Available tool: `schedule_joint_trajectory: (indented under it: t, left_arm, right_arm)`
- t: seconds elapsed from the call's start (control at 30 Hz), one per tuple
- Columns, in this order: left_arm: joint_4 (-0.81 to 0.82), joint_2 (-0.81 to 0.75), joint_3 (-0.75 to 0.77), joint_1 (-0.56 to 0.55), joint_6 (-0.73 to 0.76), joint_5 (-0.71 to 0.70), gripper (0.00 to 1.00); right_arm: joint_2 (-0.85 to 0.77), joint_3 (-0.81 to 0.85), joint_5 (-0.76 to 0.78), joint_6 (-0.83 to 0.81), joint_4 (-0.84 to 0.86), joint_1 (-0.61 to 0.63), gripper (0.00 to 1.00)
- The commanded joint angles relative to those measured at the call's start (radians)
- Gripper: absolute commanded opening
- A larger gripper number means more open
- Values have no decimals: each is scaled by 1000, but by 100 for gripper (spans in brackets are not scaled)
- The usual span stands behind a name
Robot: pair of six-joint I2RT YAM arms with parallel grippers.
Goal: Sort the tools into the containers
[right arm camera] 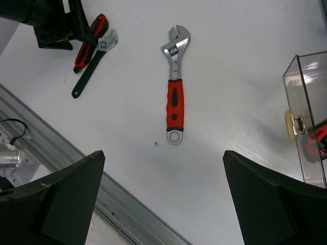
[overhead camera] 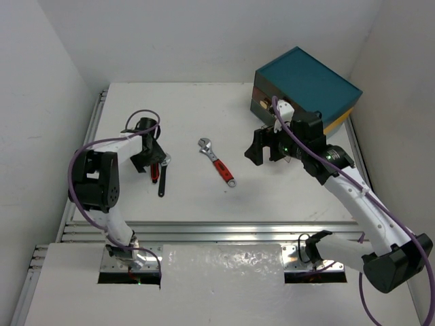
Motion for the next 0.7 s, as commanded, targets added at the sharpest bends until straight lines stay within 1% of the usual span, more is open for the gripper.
schedule_joint_trajectory:
  t: [0.0, 0.13, 0.2, 0.23, 0.27, 0.3, 0.37, 0.4, 0.43, 0.5, 0.53, 0.57, 0.6, 0.63, 0.67]
  left_arm:
    - [43, 36, -11, 29, -25, -29, 63]
    - [91, 44, -54, 55, -20, 8, 51]
    - [105, 47, -69, 63, -17, 27, 45]
    - [115, 51, -75, 63, -12, 34, 38]
    - [119, 60, -78, 64, -12, 38, 36]
    - [125, 65, -81, 64, -11, 47, 33]
    - [135, 85, -86, 64, -6, 66, 23]
    - [148, 87, -95, 64, -6, 92, 13]
    - [152, 80, -104, 64, -9, 98, 0]
    - [184, 7, -143, 63, -14, 120, 0]
    - [227, -37, -193, 60, -17, 156, 0]
    - [250, -146, -222, 46, -16, 176, 0]
    - [272, -209, -247, 31, -15, 186, 0]
    - [313, -276, -293, 8, -15, 199, 0]
    - [341, -403, -313, -49, -9, 219, 0]
  right_arm:
    - [-19, 5, -30, 13, 50, 11, 99]
    - [-22, 2, -43, 10, 55, 24, 99]
    - [-24, -11, -81, 22, 82, 30, 99]
    - [-25, -20, -113, 30, 102, 30, 99]
    - [-30, -61, -157, 62, 180, 30, 99]
    - [-38, -90, -276, 88, 243, 30, 99]
    - [-42, -141, -394, 145, 356, 30, 99]
    - [-33, -159, -440, 203, 419, 33, 99]
    - [-6, -161, -513, 222, 438, 37, 99]
    - [22, -164, -514, 246, 467, 68, 99]
    - [31, -170, -505, 252, 477, 77, 99]
    - [45, -182, -502, 268, 519, 80, 99]
    - [50, -219, -495, 323, 600, 82, 99]
    - [53, -236, -488, 355, 639, 85, 99]
    - [64, -250, -474, 384, 676, 88, 99]
